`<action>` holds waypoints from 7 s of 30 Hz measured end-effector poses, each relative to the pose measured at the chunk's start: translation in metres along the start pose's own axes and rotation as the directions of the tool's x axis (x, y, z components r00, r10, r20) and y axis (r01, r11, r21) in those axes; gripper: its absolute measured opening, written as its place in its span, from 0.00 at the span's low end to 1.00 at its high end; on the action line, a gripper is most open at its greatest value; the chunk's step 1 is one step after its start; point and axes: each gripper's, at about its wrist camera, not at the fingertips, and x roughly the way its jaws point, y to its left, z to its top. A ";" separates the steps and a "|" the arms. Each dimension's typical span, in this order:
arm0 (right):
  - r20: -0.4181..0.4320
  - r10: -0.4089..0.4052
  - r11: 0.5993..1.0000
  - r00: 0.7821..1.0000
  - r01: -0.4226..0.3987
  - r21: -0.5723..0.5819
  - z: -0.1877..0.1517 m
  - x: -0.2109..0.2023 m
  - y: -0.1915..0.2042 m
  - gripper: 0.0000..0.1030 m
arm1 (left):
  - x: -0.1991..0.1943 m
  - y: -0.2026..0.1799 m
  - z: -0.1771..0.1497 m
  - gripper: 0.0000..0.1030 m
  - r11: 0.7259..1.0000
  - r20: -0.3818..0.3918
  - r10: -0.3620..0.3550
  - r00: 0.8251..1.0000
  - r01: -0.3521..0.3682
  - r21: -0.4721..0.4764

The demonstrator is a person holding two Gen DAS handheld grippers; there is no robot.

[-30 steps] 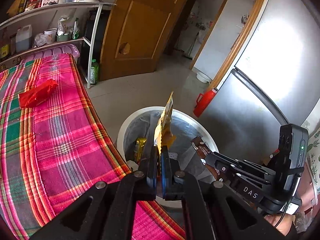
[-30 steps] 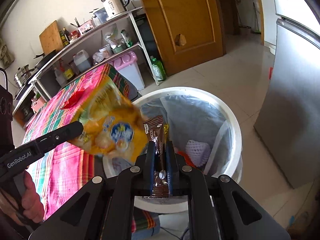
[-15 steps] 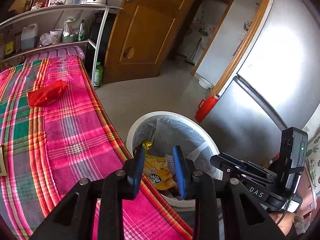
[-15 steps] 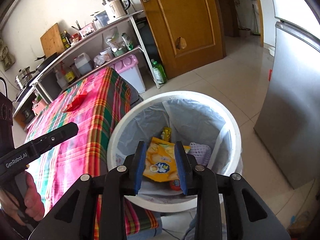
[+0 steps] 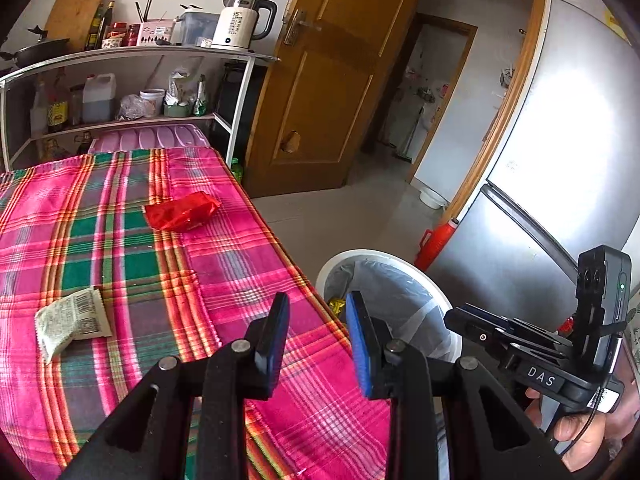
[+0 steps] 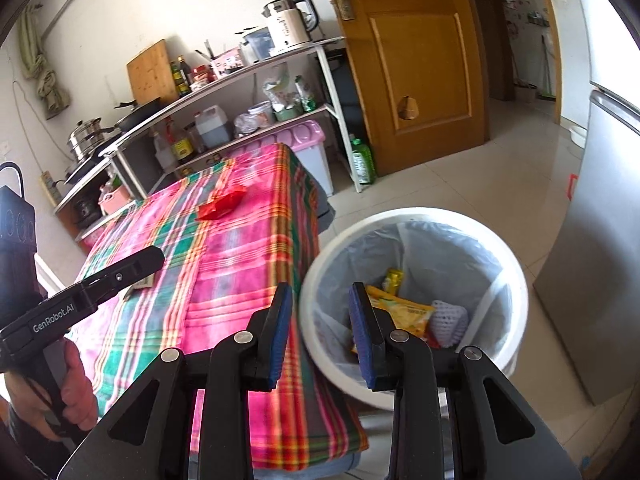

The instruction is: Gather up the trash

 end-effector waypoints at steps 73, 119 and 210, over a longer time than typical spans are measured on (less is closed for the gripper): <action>-0.169 0.128 0.985 0.977 -0.145 -0.093 0.063 0.161 0.141 0.35 | -0.043 0.166 -0.007 0.07 0.970 0.024 0.228 0.973 -0.225 -0.090; -0.193 0.125 0.992 0.973 -0.127 0.001 0.037 0.134 0.099 0.09 | -0.009 0.146 -0.030 0.21 0.952 -0.187 0.300 0.935 -0.282 0.119; -0.027 -0.086 0.979 0.996 0.089 0.183 -0.012 -0.008 -0.079 0.25 | 0.071 -0.065 -0.009 0.43 0.985 -0.129 -0.109 0.986 0.125 0.119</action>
